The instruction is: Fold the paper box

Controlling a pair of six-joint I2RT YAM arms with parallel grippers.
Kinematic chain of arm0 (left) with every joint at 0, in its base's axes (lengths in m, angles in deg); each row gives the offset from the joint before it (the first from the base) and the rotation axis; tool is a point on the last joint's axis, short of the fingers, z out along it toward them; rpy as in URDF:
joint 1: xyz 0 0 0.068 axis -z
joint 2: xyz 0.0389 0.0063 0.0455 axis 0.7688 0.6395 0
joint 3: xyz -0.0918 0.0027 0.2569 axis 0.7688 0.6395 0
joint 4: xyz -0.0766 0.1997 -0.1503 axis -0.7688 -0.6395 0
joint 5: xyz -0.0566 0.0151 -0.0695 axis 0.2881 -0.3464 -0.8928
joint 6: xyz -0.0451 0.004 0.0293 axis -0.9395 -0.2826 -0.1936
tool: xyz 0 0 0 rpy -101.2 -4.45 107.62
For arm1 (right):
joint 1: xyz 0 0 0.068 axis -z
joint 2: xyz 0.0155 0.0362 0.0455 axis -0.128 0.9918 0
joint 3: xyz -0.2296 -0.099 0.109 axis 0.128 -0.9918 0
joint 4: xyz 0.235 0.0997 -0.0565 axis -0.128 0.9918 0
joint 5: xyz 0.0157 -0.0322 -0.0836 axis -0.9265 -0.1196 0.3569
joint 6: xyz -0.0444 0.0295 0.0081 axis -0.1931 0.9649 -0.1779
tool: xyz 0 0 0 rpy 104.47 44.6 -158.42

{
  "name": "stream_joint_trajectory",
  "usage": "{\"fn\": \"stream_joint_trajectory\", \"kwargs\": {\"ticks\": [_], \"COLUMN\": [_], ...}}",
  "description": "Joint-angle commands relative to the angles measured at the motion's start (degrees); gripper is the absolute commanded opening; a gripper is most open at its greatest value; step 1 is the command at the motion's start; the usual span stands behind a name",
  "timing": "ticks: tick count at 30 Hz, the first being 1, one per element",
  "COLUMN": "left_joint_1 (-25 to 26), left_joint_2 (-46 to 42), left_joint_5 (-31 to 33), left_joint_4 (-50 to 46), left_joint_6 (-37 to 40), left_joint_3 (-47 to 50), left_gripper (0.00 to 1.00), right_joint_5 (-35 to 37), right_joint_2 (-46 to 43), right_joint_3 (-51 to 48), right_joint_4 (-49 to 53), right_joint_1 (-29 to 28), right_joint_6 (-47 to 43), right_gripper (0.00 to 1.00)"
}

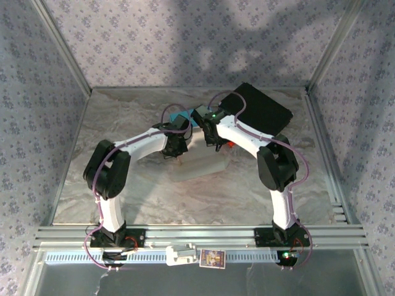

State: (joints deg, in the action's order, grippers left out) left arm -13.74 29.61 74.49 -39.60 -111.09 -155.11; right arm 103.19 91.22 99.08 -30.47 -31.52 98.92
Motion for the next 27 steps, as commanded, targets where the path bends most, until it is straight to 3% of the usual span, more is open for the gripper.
{"fn": "stream_joint_trajectory", "kwargs": {"ticks": [1, 7, 13, 16, 20, 27], "left_joint_1": [1.0, 1.9, 0.5, -1.2, -2.9, -4.8], "left_joint_2": [1.9, 2.1, -5.1, -6.9, -7.2, -7.4], "left_joint_5": [5.6, 5.2, 1.2, -2.1, -6.2, -7.2], "left_joint_4": [-5.7, -2.2, 9.6, 12.6, 13.9, 13.5], "left_joint_6": [-1.6, 0.1, 4.9, 7.3, 9.8, 11.4], "left_joint_3": [-2.0, -0.5, 6.9, 8.2, 8.3, 8.3], "left_gripper": [0.00, 0.00, 0.28, 0.34, 0.37, 0.37], "right_joint_5": [0.5, -0.5, -0.6, -0.7, -0.8, -0.8], "right_joint_2": [0.3, 0.8, 0.3, 0.3, 0.5, 0.4], "right_joint_3": [0.1, 0.3, -0.6, -0.8, -0.5, -0.5], "right_joint_4": [1.0, 1.3, 0.8, 0.8, 0.9, 1.2], "right_joint_1": [-0.9, -0.9, -0.9, -0.9, -0.6, -0.5], "right_joint_6": [1.8, 1.6, 1.2, 1.2, 1.2, 1.2], "right_gripper": [0.00, 0.00, 0.00, 0.00, 0.00, 0.00]}}
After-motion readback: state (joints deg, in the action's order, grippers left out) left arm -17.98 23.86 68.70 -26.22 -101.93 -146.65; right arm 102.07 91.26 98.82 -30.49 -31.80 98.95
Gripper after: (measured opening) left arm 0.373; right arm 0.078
